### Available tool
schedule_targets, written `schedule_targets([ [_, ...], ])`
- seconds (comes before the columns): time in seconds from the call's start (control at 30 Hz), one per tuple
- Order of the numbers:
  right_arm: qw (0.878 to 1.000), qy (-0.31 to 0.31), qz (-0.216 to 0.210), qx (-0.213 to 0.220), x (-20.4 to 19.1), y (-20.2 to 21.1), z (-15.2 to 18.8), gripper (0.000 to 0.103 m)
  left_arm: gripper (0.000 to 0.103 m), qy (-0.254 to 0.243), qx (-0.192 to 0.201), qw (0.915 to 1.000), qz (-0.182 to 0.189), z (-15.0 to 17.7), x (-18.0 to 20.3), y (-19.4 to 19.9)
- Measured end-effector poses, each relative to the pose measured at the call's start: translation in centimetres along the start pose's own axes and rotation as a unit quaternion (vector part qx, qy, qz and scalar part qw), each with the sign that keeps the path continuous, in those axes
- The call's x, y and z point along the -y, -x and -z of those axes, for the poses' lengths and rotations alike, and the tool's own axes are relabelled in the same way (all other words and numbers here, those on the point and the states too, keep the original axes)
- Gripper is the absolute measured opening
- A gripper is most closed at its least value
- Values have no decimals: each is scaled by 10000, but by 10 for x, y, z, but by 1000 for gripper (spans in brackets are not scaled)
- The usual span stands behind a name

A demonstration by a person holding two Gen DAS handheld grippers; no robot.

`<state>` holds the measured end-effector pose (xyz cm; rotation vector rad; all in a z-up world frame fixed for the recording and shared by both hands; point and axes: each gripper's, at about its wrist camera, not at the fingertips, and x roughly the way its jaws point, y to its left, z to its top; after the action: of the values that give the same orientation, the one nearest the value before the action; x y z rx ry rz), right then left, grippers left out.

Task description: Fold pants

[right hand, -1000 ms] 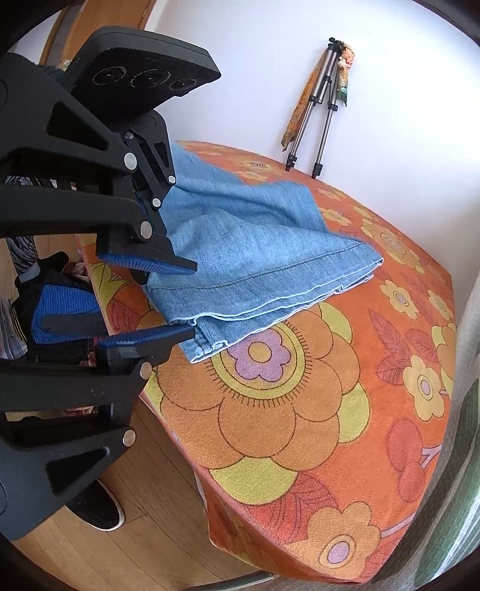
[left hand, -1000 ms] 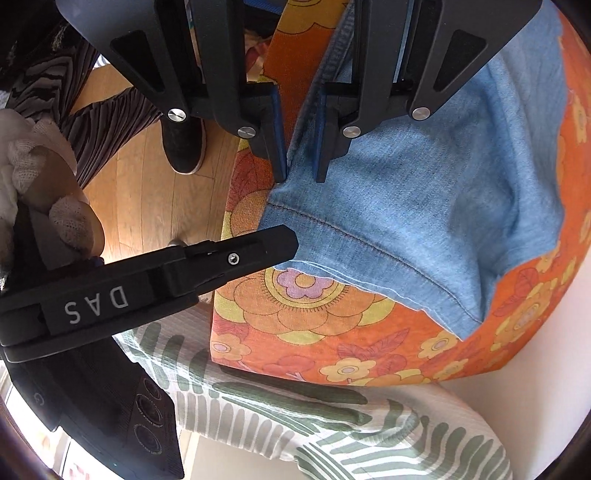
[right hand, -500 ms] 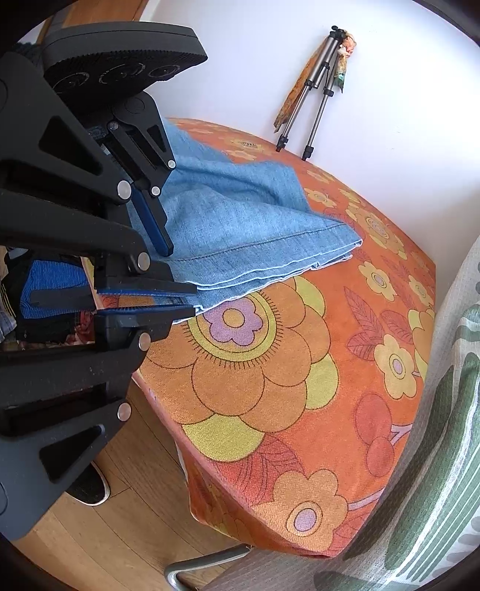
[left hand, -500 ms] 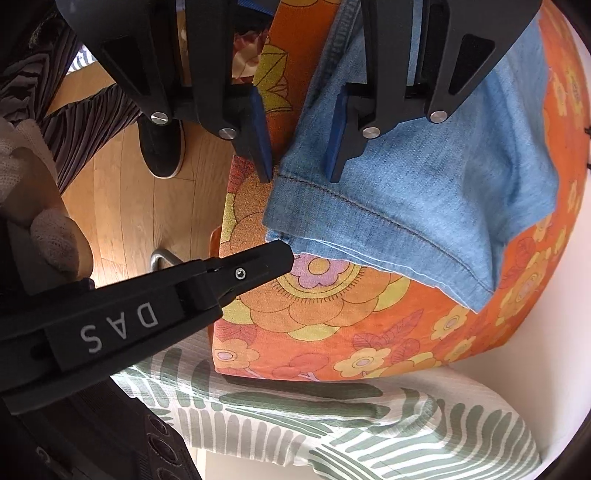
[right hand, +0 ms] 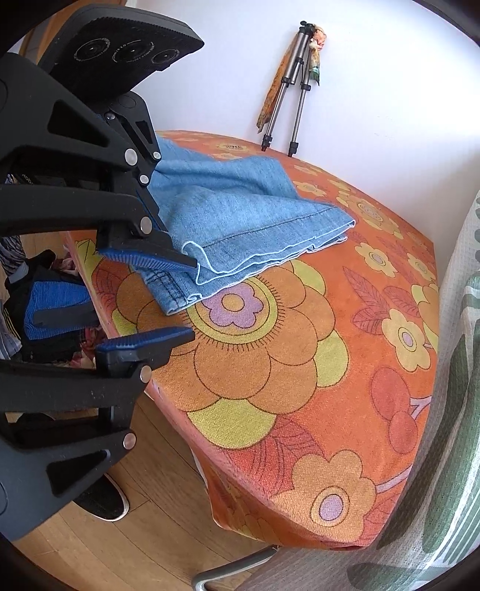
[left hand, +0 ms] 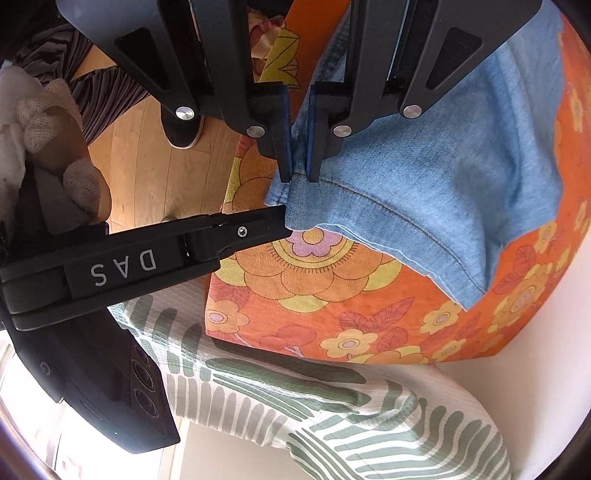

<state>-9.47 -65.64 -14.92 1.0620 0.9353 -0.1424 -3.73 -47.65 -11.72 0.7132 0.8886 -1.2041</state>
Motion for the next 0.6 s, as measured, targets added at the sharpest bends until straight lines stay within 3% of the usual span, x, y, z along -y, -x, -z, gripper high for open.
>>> schedule_targets([
  [0.3, 9961, -605, -628, -127, 13, -7, -8, 32, 6, -104, -65, 9999, -41, 5, 1, -7],
  [0.37, 9964, -593, -575, -168, 13, -8, -7, 32, 8, -141, -99, 9998, -60, 6, 2, -7],
  [0.47, 9982, -367, -425, -201, 5, -9, -6, 32, 23, -187, -126, 9997, -67, 7, 5, -6],
  [0.53, 9992, -198, -304, -192, 0, -9, -5, 32, 41, -275, -104, 9995, -137, 10, 8, -6],
  [0.6, 9994, -111, -249, -192, -4, -11, -4, 32, 42, -388, -109, 9989, -221, 12, 13, -7],
])
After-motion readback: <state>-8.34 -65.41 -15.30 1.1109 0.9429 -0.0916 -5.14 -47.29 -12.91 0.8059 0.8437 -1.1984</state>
